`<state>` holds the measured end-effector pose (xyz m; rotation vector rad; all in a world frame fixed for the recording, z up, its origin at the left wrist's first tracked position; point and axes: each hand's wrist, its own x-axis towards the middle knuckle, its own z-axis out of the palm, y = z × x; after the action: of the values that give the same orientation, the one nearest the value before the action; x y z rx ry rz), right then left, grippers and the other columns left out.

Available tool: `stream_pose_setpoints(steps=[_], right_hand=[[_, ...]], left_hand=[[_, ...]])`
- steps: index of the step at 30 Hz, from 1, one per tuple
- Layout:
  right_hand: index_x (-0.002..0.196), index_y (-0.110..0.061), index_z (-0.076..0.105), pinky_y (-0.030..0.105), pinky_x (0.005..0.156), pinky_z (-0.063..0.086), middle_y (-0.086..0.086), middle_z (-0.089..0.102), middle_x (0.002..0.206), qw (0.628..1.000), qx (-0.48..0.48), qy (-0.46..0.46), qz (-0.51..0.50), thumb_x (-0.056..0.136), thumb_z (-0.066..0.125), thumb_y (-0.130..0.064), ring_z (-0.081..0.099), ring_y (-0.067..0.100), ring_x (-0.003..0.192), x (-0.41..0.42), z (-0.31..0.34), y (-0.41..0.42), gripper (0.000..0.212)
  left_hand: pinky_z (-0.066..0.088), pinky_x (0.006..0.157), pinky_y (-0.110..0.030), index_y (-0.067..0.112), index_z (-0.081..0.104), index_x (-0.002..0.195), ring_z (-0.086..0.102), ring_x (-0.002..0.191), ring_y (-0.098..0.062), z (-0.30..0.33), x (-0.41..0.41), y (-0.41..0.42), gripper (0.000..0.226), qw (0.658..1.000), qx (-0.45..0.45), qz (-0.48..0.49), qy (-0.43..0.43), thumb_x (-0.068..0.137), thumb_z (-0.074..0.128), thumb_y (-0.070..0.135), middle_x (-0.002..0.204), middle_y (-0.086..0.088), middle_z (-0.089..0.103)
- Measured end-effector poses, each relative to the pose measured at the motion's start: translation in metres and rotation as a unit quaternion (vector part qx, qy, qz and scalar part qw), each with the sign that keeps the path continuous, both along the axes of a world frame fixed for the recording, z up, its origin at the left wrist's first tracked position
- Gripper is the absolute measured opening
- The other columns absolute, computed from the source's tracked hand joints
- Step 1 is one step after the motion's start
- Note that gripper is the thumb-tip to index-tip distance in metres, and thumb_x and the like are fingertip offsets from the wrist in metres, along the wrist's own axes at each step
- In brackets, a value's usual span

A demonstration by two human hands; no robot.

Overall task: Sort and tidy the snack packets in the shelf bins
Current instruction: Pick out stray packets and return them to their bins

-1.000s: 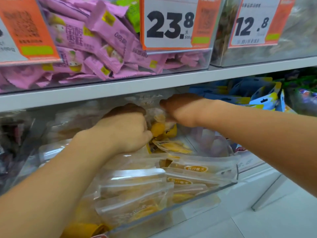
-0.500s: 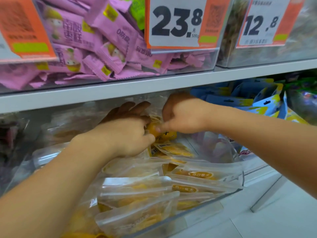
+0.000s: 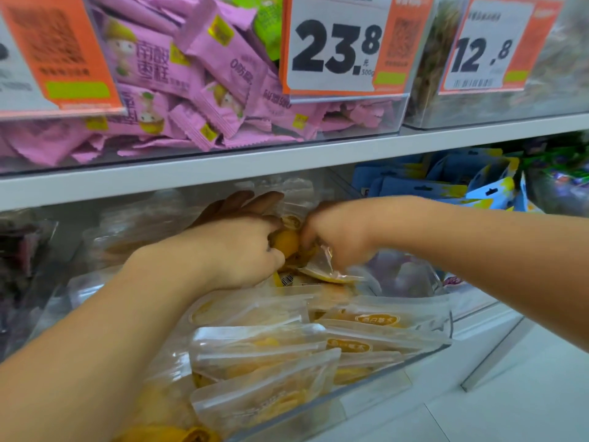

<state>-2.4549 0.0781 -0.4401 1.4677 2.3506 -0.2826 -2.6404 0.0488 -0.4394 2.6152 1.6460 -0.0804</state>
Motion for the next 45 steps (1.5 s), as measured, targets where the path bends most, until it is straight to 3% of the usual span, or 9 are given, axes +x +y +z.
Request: stream_pose_setpoints(steps=[4,10,14,18,22,26,30,35,45], right_hand=[[0.105,-0.026,0.068,0.027,0.071,0.05,-0.013,0.051,0.085,0.99,0.133,0.037,0.031,0.084,0.068,-0.013,0.059,0.017,0.083,0.012,0.013,0.001,0.025],[0.111,-0.019,0.065,0.033,0.08,0.051,0.002,0.066,0.106,0.912,0.303,0.269,0.07,0.088,0.064,-0.008,0.06,0.021,0.094,-0.001,0.011,-0.006,0.026],[0.08,-0.019,0.065,0.014,0.062,0.041,-0.006,0.06,0.082,0.892,0.263,0.367,0.034,0.074,0.067,0.006,0.053,0.005,0.071,-0.012,0.001,-0.002,0.025],[0.072,-0.02,0.071,0.005,0.066,0.043,-0.012,0.062,0.078,0.873,0.201,0.442,-0.057,0.08,0.069,0.002,0.057,0.004,0.074,-0.003,0.001,-0.004,0.023],[0.092,-0.031,0.076,0.003,0.063,0.043,-0.018,0.062,0.075,0.941,0.172,0.284,-0.061,0.085,0.071,-0.026,0.056,-0.003,0.07,0.021,0.029,-0.025,0.01],[0.134,-0.031,0.059,0.033,0.1,0.049,-0.013,0.062,0.126,0.996,-0.089,0.008,0.012,0.072,0.076,-0.062,0.059,0.006,0.109,0.014,0.039,-0.037,0.071],[0.146,-0.031,0.045,0.042,0.102,0.049,-0.008,0.05,0.137,0.992,-0.124,0.007,0.01,0.07,0.08,-0.059,0.053,0.019,0.123,-0.003,0.02,-0.024,0.088],[0.128,-0.029,0.058,0.041,0.086,0.057,-0.005,0.064,0.111,0.995,0.037,-0.01,0.097,0.08,0.076,-0.025,0.063,0.019,0.095,0.002,-0.015,-0.023,0.051],[0.083,-0.026,0.044,0.032,0.059,0.04,-0.005,0.042,0.075,0.945,0.32,0.032,0.062,0.092,0.058,-0.031,0.053,0.024,0.073,-0.001,-0.004,-0.03,0.018]], left_hand=[[0.009,0.124,-0.041,0.049,0.04,0.144,-0.001,0.153,-0.018,0.002,0.003,-0.001,0.062,1.0,-0.008,-0.011,-0.02,0.082,0.038,0.053,0.165,0.021,-0.005],[0.028,0.117,-0.039,0.053,0.051,0.133,0.03,0.142,-0.015,-0.001,0.009,0.0,0.059,0.995,0.037,-0.046,-0.075,0.075,0.039,0.06,0.155,0.018,0.032],[0.037,0.109,-0.031,0.047,0.067,0.119,0.044,0.129,-0.012,0.003,0.013,-0.002,0.054,0.995,0.036,-0.023,-0.094,0.081,0.038,0.073,0.141,0.018,0.045],[0.033,0.113,-0.037,0.049,0.053,0.136,0.036,0.138,-0.012,0.002,0.011,0.001,0.06,0.996,0.04,-0.057,-0.062,0.083,0.03,0.065,0.154,0.024,0.03],[0.025,0.119,-0.043,0.044,0.029,0.153,0.019,0.15,-0.015,0.0,0.009,0.004,0.069,0.998,0.039,-0.04,-0.016,0.088,0.031,0.067,0.165,0.02,0.009],[0.016,0.123,-0.035,0.048,0.026,0.152,0.012,0.152,-0.013,0.006,0.01,0.0,0.067,0.999,0.02,-0.029,-0.018,0.091,0.045,0.067,0.164,0.022,0.002],[0.009,0.125,-0.034,0.057,0.022,0.149,0.001,0.151,-0.003,0.015,0.009,-0.01,0.118,0.996,-0.069,-0.03,-0.045,0.042,0.038,0.103,0.162,0.028,-0.002],[0.033,0.116,-0.028,0.063,0.034,0.14,0.039,0.134,0.003,0.019,0.009,-0.016,0.115,0.982,-0.161,-0.057,-0.081,0.035,0.072,0.09,0.143,0.036,0.042],[0.045,0.099,-0.026,0.042,0.027,0.151,0.051,0.118,-0.006,0.015,0.004,-0.01,0.129,0.99,-0.132,-0.049,-0.026,0.038,0.08,0.073,0.137,0.022,0.046]])
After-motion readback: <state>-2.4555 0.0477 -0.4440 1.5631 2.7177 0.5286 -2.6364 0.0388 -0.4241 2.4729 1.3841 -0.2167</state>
